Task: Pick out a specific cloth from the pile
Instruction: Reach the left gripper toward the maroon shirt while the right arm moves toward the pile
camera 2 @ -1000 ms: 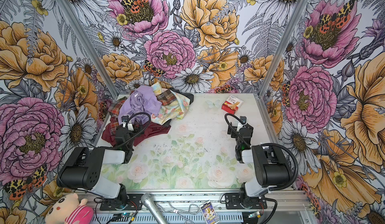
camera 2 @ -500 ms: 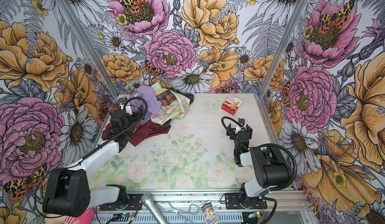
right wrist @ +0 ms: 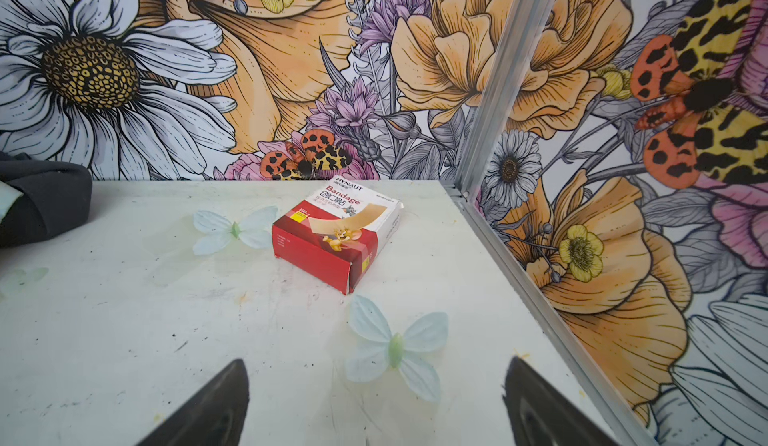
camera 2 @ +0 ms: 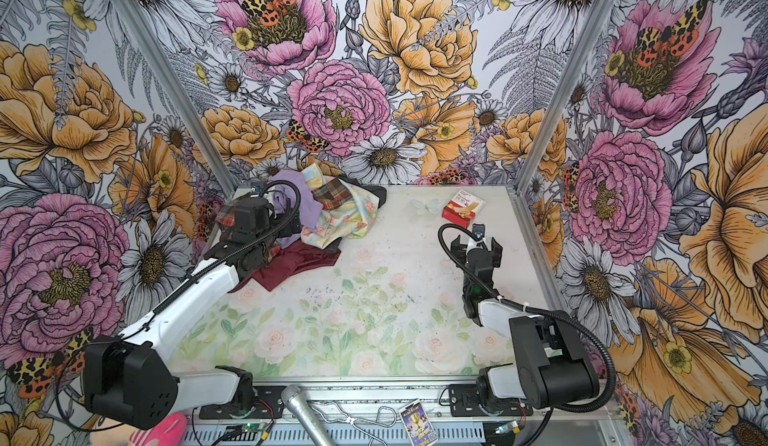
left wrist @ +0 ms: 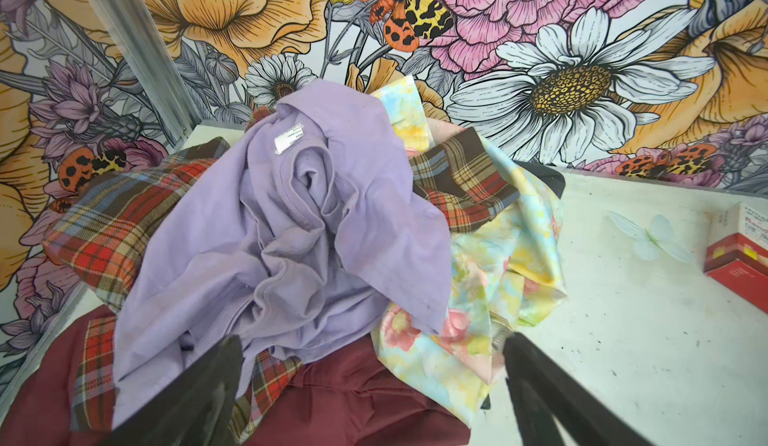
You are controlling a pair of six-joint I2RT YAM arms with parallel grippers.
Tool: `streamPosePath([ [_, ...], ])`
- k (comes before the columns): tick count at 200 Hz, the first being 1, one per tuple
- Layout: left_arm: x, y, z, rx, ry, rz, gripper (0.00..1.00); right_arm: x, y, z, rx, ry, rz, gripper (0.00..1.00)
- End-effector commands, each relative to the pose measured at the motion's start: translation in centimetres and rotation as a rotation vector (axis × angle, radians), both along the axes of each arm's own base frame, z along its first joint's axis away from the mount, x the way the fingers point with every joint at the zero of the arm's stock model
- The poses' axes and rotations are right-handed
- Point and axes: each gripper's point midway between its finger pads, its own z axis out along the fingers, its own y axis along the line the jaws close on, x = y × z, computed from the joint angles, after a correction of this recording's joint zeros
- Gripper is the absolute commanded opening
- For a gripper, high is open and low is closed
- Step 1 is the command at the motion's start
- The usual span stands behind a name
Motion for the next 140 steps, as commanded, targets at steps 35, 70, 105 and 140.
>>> streamPosePath([
  [35,-3.7,-1.6,-1.9,-0.16,0.12,0.009,0.99,0.2,3.1,4.8,0.149,-0.007,0.021,0.95],
  [70,-6.6,-0.5,-4.8,-0.264,0.2,0.107,0.99,0.0,10.1,5.3,0.254,0.024,0.168,0.95],
  [105,-9.6,-0.2,-8.3,-0.311,0.317,0.142,0.99,-1.6,18.0,4.6,0.334,0.059,0.325,0.92],
  [140,-11.5,0.6,-11.7,-0.311,0.381,0.193,0.99,-3.5,25.3,3.3,0.367,0.109,0.474,0.92],
])
